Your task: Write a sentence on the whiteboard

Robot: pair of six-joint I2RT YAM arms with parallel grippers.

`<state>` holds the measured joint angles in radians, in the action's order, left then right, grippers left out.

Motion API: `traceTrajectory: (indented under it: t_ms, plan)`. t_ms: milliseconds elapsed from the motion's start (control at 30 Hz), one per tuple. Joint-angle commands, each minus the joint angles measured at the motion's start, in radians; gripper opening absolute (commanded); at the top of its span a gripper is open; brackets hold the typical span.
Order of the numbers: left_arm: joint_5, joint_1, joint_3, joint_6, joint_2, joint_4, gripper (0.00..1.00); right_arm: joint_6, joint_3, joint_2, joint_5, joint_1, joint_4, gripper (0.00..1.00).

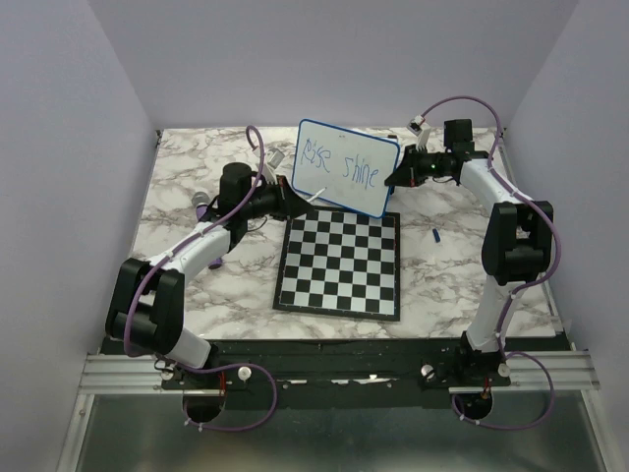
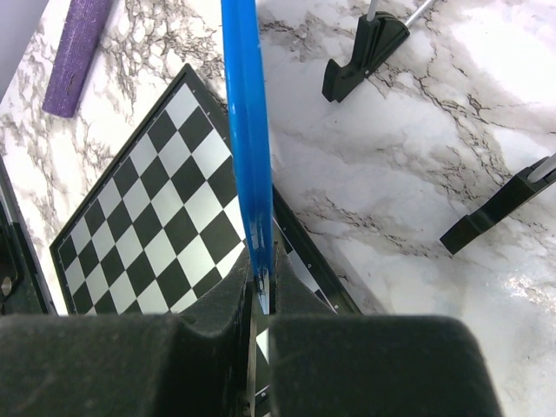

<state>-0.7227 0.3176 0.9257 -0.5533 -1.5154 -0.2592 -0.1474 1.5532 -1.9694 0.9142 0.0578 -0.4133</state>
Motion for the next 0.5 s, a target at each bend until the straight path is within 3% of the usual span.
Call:
traceTrajectory:
  t_ms: [0, 467]
  plan:
    - [0.088, -0.025, -0.056, 0.039, 0.089, -0.078, 0.0, -0.017, 0.03, 0.018, 0.032, 0.008, -0.019, 0.0]
    - [0.173, -0.068, -0.182, 0.029, 0.201, -0.164, 0.0, -0.023, 0.024, 0.024, 0.035, 0.005, -0.019, 0.0]
